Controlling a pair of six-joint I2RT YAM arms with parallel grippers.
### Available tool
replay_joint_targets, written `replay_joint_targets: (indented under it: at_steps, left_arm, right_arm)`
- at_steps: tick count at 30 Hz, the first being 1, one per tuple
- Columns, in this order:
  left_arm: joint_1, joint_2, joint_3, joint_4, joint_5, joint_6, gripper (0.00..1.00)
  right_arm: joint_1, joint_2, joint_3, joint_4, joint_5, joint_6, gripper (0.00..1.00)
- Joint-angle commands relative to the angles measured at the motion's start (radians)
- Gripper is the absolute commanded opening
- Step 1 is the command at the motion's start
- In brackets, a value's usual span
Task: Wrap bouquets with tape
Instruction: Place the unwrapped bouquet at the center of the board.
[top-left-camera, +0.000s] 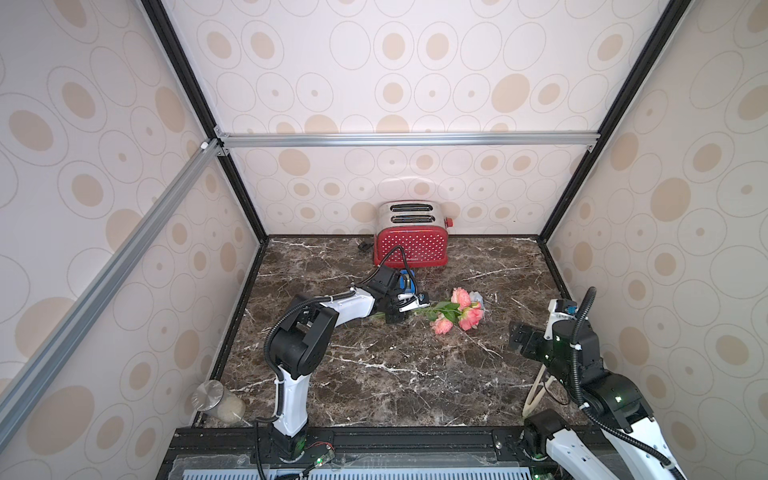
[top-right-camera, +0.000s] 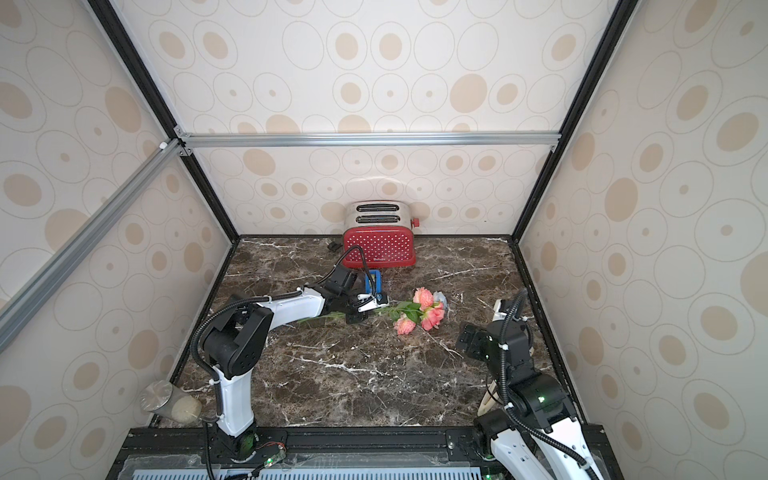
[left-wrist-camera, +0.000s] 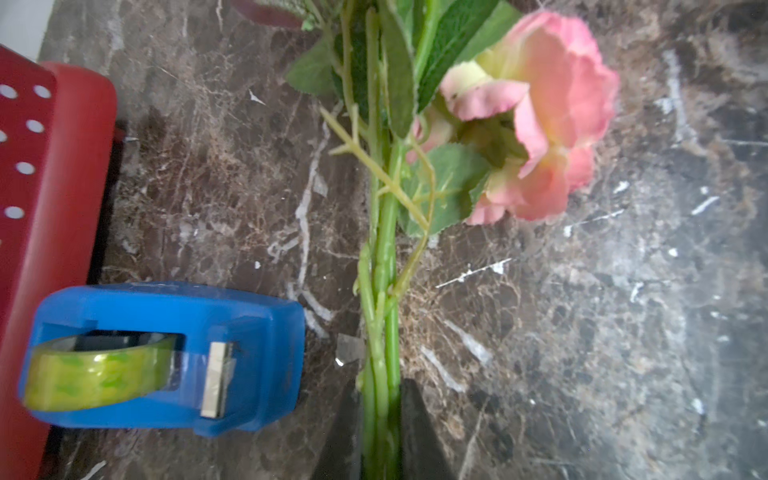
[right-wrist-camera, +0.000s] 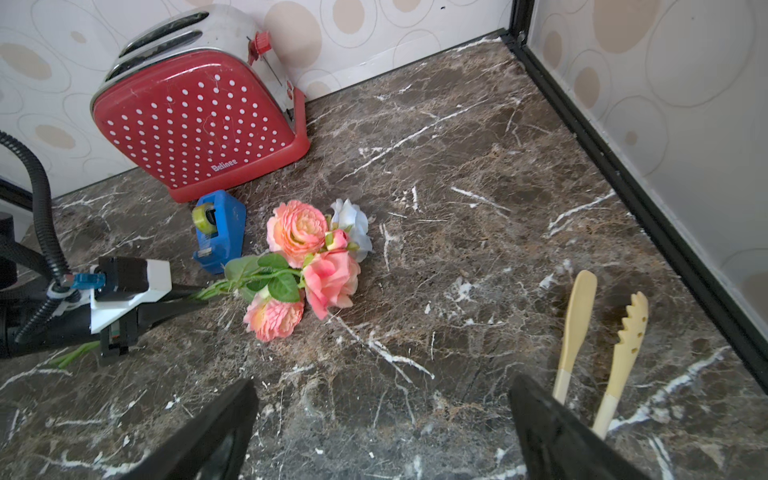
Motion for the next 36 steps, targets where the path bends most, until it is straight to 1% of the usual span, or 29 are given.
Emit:
replay_joint_targets:
  at_steps: [1, 8, 16, 19, 22, 30, 32, 36]
  left_arm:
    - [0.009, -0.003, -0.005, 0.051, 0.009, 0.034, 0.01]
    - [0.009, 0.016, 0.013, 0.046, 0.015, 0.034, 0.07]
    - [0.008, 0.053, 0.045, 0.02, 0.034, 0.02, 0.1]
    - [0.008, 0.059, 0.061, 0.034, 0.033, -0.025, 0.14]
    - [0.007, 0.059, 0.063, 0.052, 0.048, -0.038, 0.17]
    - [0.004, 0.045, 0.047, 0.053, 0.027, -0.03, 0.4]
    - [0.005, 0.024, 0.034, 0.065, 0.022, -0.043, 0.44]
    - [0.003, -0.049, 0.006, 0.081, 0.028, -0.086, 0.45]
  right_arm:
    - [0.006, 0.014, -0.014, 0.026, -0.048, -0.005, 0.97]
    - [0.005, 0.034, -0.021, 0.045, -0.076, -0.001, 0.97]
    - [0.006, 0.035, -0.027, 0.041, -0.084, 0.004, 0.97]
    - [0.006, 0.036, -0.027, 0.037, -0.087, 0.004, 0.97]
    - [0.006, 0.032, -0.026, 0.037, -0.087, 0.003, 0.97]
    - [0.006, 0.028, -0.024, 0.026, -0.091, -0.001, 0.97]
    - [0.006, 0.026, -0.022, 0.026, -0.091, -0.004, 0.97]
    - [0.005, 0.035, -0.009, 0.029, -0.099, -0.014, 0.97]
